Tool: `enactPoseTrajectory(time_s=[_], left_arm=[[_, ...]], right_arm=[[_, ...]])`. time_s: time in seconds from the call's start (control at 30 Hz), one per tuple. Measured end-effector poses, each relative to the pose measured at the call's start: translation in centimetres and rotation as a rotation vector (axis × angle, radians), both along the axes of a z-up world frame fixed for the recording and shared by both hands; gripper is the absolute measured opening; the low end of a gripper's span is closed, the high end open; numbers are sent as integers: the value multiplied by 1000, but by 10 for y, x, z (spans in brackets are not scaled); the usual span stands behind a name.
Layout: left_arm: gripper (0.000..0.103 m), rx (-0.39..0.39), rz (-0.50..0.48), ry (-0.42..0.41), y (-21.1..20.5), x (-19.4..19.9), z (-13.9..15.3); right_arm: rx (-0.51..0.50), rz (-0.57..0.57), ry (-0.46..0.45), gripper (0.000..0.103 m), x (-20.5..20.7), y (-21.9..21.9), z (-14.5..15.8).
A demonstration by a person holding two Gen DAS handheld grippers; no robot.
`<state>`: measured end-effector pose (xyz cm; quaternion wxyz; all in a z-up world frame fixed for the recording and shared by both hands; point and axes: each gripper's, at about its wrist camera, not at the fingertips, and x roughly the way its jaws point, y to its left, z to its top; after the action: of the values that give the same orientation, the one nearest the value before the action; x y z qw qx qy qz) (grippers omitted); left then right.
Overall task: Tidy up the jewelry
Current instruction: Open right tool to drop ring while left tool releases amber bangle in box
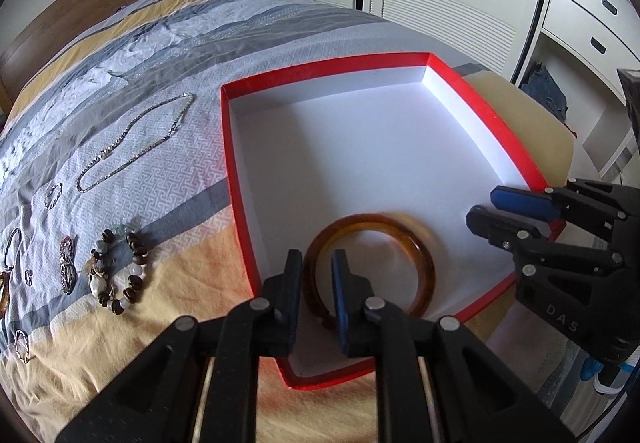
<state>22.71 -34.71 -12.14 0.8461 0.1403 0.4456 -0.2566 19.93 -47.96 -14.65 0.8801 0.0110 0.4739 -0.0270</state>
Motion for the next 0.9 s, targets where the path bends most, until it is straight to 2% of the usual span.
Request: enactPoseTrajectory(time_s=[0.3, 0.9], left_arm=[[23, -17, 3, -19, 1, -4, 13], [23, -48, 1, -33, 10, -16, 37]], right_arm=[[13, -19, -16, 31, -7, -4, 6], [11, -35, -26, 32, -23, 0, 23]])
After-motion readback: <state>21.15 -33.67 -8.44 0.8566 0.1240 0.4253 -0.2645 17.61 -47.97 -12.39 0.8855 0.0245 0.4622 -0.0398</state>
